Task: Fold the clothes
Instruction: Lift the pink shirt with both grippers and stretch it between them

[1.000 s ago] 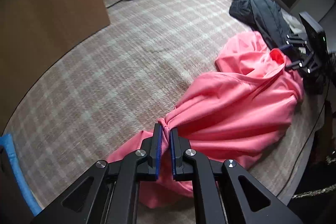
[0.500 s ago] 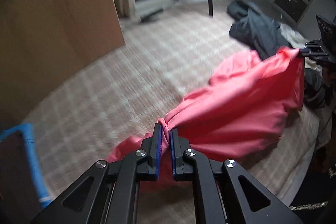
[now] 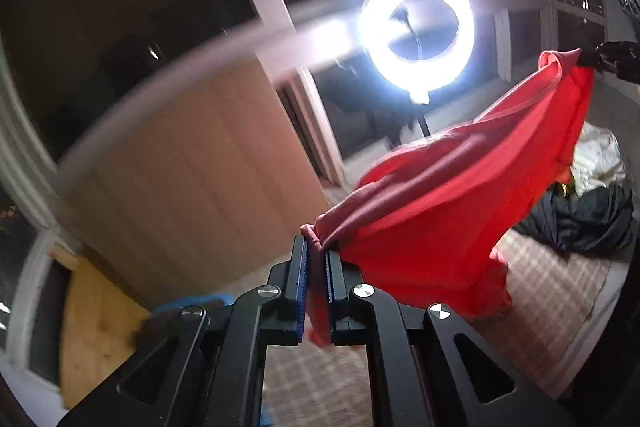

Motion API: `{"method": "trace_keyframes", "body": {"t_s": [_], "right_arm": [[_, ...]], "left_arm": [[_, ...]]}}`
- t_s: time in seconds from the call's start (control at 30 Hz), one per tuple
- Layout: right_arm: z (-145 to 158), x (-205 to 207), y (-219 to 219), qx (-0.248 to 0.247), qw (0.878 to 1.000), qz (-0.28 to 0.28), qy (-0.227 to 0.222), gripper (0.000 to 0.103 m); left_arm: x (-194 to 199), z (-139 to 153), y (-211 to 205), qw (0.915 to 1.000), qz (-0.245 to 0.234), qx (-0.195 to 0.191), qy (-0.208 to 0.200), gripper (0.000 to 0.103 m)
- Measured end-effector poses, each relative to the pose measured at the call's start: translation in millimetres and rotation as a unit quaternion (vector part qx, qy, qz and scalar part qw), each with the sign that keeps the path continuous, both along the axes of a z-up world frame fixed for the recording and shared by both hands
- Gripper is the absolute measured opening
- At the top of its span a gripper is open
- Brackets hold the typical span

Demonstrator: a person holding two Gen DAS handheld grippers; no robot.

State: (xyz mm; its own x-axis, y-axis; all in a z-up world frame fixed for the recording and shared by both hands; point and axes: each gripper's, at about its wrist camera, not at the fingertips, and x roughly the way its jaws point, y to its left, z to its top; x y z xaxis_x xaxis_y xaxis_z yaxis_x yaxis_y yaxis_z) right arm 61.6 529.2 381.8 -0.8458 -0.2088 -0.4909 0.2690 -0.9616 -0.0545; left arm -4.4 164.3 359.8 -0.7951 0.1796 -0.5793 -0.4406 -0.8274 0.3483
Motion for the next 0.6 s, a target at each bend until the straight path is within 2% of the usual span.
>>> {"method": "trace_keyframes", "body": {"t_s": [0.13, 0.23, 0.3, 0.37, 0.4, 0.5, 0.6], "right_arm": [[36.2, 37.2, -5.6, -0.012, 0.999, -0.001, 0.043, 0.003], [63.4, 65.1, -9.8, -0.021, 0.997, -0.001, 0.075, 0.003], [81.5, 83.7, -12.6, -0.027, 0.995, -0.001, 0.097, 0.003], [93.1, 99.0, -18.5, -0.023, 0.993, -0.005, 0.113, 0.003], [90.0, 100.8, -25.0, -0.003, 0.994, -0.012, 0.112, 0.003], [50.9, 84.9, -32.7, 0.034, 0.997, -0.027, 0.068, 0.003], [3.3, 63.4, -30.0, 0.060, 0.997, -0.046, 0.013, 0.003]], "left_arm": [[37.9, 44.2, -17.3, 0.9983, 0.012, -0.005, 0.057, 0.006], [65.2, 74.6, -32.4, 0.9946, 0.028, -0.007, 0.100, 0.000], [80.5, 93.4, -43.1, 0.9927, 0.032, 0.000, 0.117, 0.000], [87.3, 100.1, -48.6, 0.9924, 0.030, -0.005, 0.119, 0.000], [85.8, 88.6, -46.6, 0.9945, 0.022, -0.008, 0.102, 0.000], [74.2, 29.3, -32.6, 0.9996, -0.014, -0.012, 0.019, 0.000], [62.6, -29.9, -18.7, 0.9966, -0.050, -0.016, -0.064, 0.003]]}}
